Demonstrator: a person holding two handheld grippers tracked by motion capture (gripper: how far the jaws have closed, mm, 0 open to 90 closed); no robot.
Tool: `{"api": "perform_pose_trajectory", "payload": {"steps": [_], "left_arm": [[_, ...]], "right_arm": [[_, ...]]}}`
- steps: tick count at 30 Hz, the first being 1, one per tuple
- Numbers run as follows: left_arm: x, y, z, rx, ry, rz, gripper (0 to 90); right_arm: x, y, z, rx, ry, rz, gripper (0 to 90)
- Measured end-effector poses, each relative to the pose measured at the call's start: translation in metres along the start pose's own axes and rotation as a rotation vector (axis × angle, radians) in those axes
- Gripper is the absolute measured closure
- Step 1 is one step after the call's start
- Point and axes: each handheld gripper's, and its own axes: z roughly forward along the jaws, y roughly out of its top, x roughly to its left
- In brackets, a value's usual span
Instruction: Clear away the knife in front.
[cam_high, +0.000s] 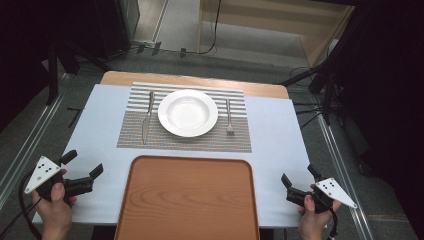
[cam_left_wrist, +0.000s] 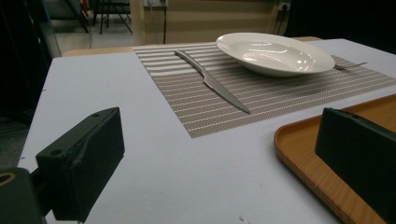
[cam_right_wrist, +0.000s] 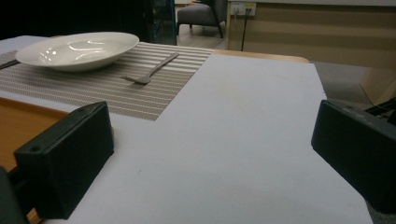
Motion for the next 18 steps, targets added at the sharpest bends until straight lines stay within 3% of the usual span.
{"api": "perform_pose_trajectory", "payload": {"steps": [5,9,18], "left_arm": [[-0.006,0.009,0.001,0.013,-0.010,0.024,0.4],[-0.012,0.020,0.004,0.021,-0.010,0.004,0.4],[-0.022,0.047,0.032,0.094,-0.040,-0.018,0.4]], "right_arm": [[0.002,0.000,0.003,0.004,-0.004,-0.017,0.0],[-0.001,0.001,0.004,0.001,0.004,0.012,0.0],[0.002,0.000,0.006,0.011,0.018,0.000,0.0]]}}
